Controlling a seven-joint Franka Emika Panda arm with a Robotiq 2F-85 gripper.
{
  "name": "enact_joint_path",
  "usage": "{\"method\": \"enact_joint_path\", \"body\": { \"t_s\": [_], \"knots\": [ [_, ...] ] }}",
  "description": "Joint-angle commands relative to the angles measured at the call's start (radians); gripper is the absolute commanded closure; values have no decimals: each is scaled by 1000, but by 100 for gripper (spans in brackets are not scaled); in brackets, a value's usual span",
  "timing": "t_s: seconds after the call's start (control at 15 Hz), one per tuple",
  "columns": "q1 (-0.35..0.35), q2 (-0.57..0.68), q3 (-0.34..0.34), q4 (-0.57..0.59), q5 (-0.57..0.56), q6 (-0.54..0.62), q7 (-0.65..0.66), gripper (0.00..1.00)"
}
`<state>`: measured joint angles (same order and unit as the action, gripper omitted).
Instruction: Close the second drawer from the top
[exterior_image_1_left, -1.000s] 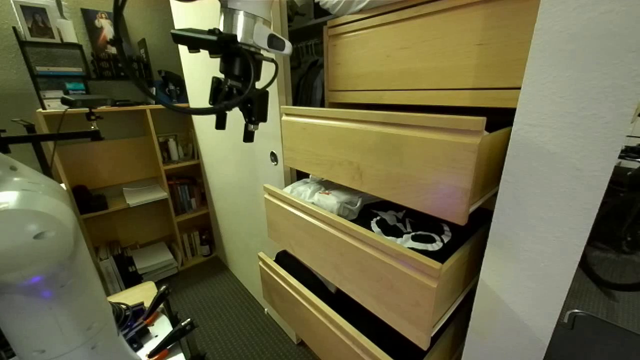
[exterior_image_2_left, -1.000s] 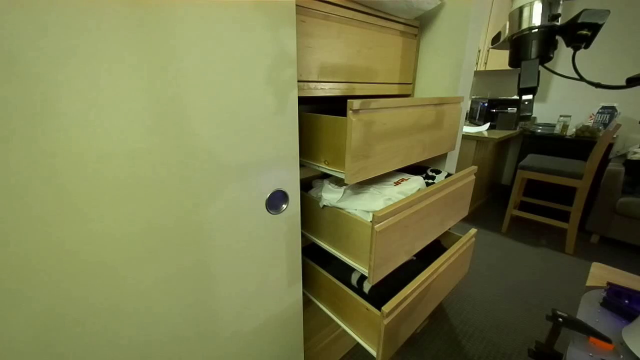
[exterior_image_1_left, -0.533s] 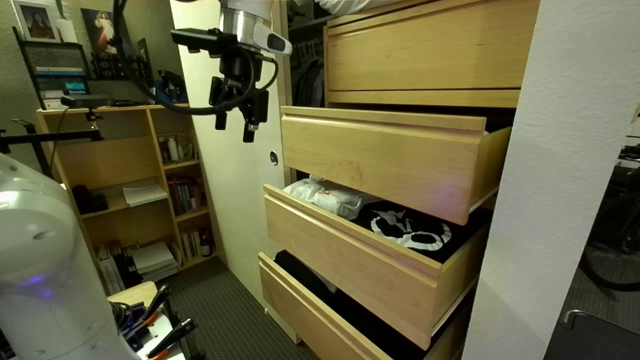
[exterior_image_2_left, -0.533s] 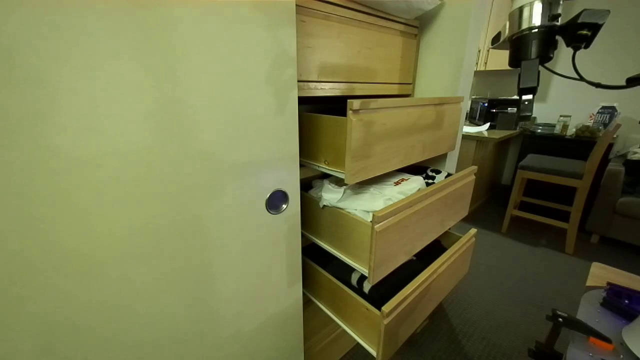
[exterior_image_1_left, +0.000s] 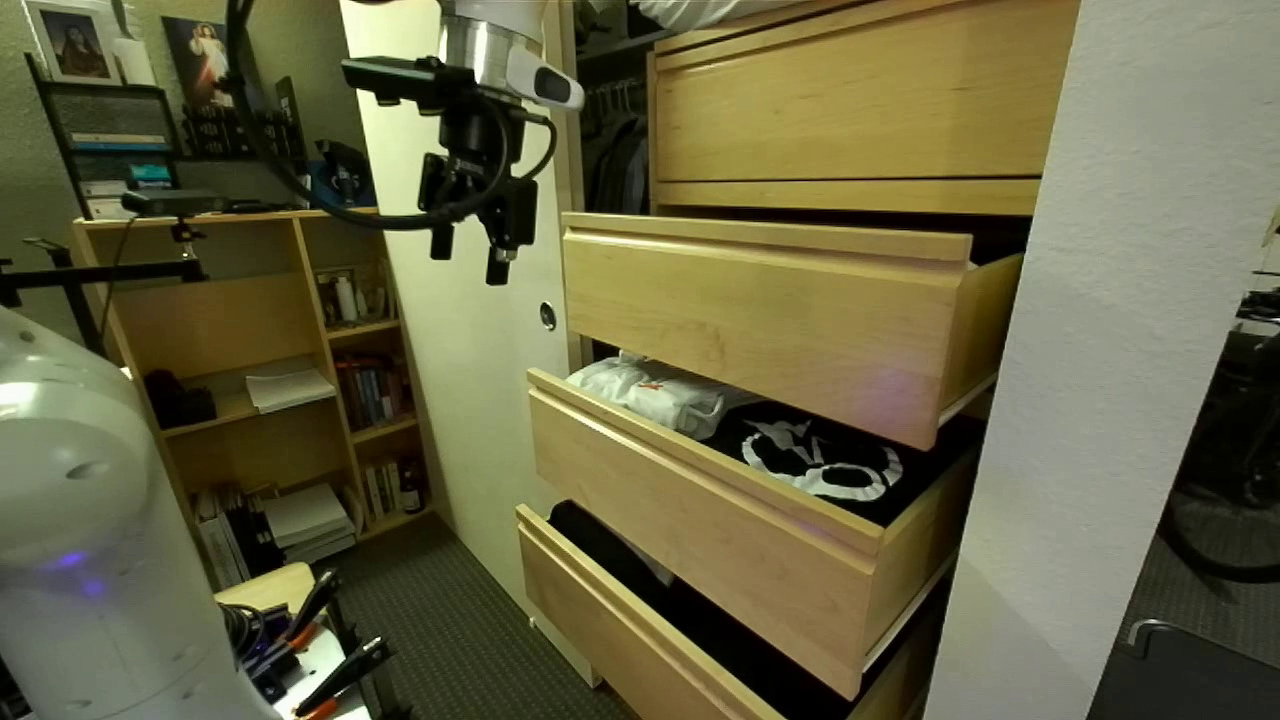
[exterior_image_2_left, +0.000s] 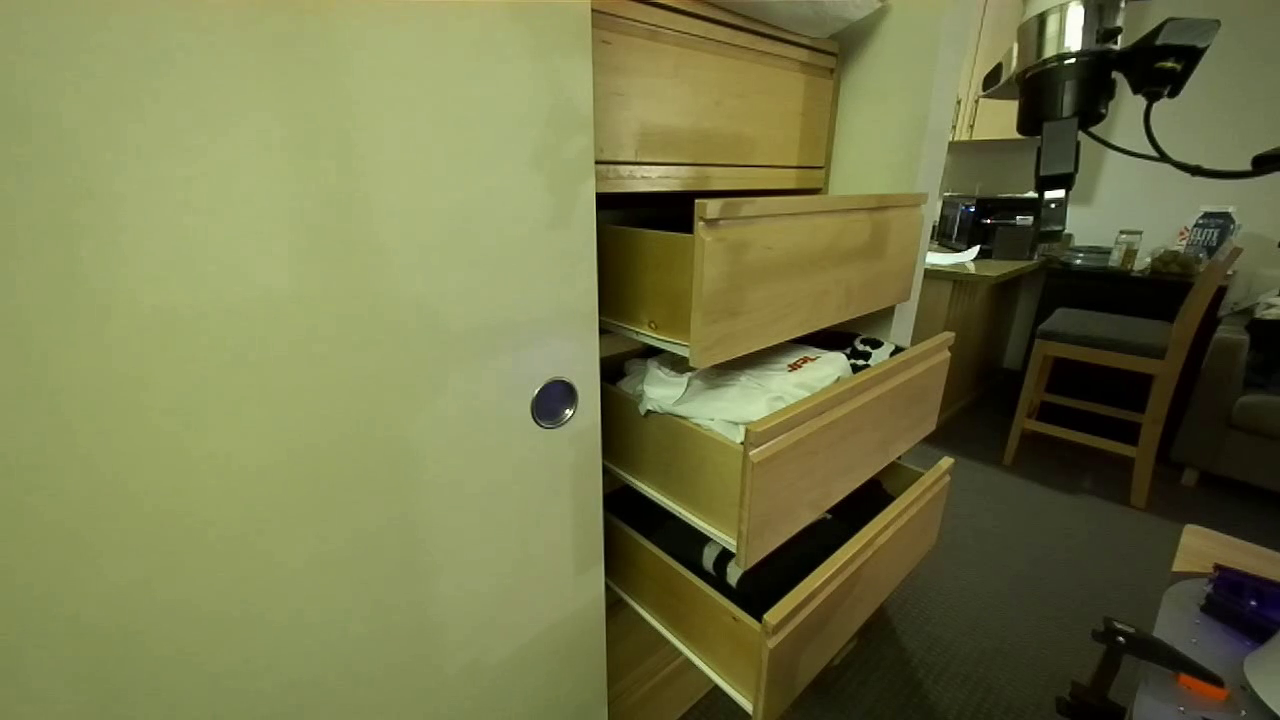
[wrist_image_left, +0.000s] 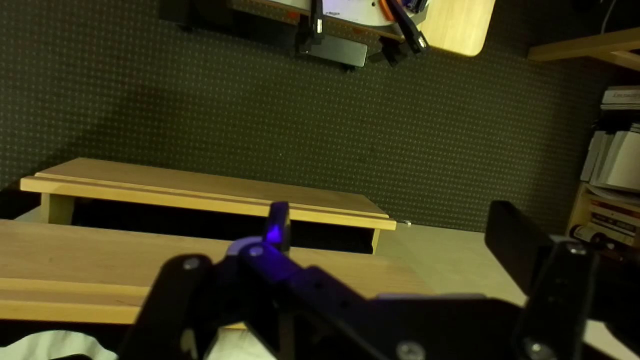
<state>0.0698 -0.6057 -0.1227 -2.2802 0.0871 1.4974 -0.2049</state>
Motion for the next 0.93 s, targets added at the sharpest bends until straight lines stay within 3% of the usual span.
{"method": "enact_joint_path", "body": {
  "t_s": [0.0,0.87],
  "knots": [
    [-22,3,16,3,7,-3,-10,0],
    [-35,106,15,7,-102,141,-39,0]
  ]
}}
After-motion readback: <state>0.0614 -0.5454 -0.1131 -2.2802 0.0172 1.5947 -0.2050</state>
